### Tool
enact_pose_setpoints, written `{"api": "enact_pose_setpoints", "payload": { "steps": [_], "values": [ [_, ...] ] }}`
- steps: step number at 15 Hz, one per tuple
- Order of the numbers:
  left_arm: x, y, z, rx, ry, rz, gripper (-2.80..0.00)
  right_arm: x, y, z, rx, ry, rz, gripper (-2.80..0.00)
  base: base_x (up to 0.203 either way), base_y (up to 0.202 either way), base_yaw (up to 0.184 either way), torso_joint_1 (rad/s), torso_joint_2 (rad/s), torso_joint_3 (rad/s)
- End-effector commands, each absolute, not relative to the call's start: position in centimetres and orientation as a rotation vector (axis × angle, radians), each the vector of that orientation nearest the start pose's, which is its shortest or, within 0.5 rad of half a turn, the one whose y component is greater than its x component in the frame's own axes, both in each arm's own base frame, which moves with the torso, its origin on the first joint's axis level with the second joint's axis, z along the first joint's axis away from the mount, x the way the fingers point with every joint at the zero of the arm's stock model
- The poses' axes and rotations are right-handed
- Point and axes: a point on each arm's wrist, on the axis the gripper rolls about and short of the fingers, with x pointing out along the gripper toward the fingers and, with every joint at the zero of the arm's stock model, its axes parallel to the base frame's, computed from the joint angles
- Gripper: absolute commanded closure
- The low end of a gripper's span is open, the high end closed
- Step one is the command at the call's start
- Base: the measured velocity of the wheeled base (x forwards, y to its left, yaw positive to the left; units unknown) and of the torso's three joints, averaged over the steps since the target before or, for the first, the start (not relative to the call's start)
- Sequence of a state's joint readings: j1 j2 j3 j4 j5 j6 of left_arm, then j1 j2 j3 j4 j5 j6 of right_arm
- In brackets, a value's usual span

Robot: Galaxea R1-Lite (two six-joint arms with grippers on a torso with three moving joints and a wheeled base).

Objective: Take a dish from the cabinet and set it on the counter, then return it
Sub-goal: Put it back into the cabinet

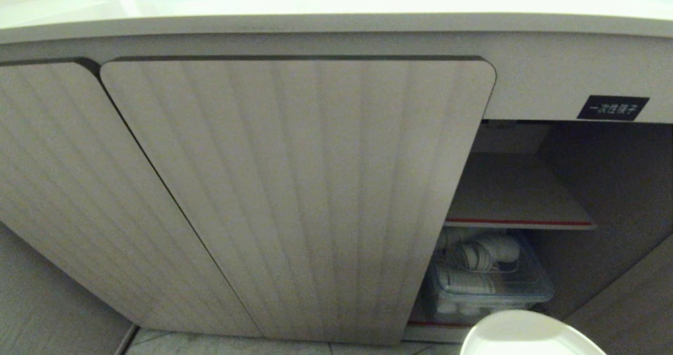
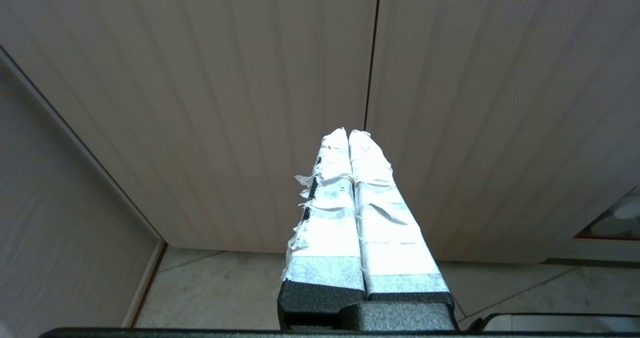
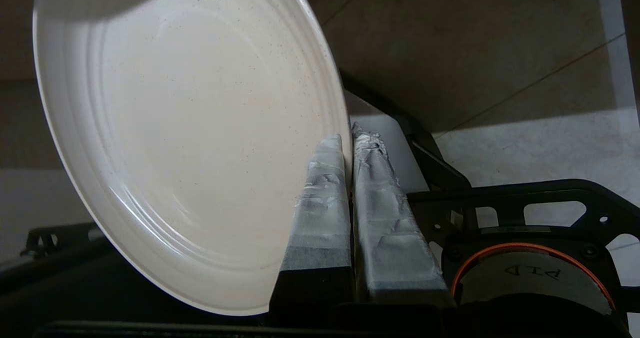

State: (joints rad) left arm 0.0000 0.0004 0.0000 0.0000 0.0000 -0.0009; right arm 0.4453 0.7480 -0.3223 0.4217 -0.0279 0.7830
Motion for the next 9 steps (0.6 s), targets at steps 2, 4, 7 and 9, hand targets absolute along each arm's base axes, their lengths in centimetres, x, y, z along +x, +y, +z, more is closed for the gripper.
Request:
{"api": "enact_pose_setpoints", "payload": {
  "steps": [2, 4, 7, 9],
  "values": [
    [-2.3, 0.0, 7.5, -0.002, 0.0, 0.0, 0.0, 4.2, 1.7, 12.8, 0.546, 0.926, 0.002, 0.0, 0.0, 0.0, 0.0, 0.0, 0.0, 0.0],
    [-2.3, 0.0, 7.5, -0.002, 0.0, 0.0, 0.0, 4.8, 1.7, 13.1, 0.566, 0.924, -0.05, 0.0, 0.0, 0.0, 0.0, 0.0, 0.0, 0.0],
    [-2.3, 0.0, 7.5, -0.002, 0.0, 0.0, 0.0, 5.3, 1.5, 13.8, 0.614, 0.897, -0.094, 0.0, 0.0, 0.0, 0.0, 0.0, 0.0, 0.0],
    [-2.3, 0.0, 7.5, -0.002, 0.0, 0.0, 0.0, 5.6, 1.4, 14.0, 0.633, 0.89, -0.118, 0.0, 0.0, 0.0, 0.0, 0.0, 0.0, 0.0]
  ]
}}
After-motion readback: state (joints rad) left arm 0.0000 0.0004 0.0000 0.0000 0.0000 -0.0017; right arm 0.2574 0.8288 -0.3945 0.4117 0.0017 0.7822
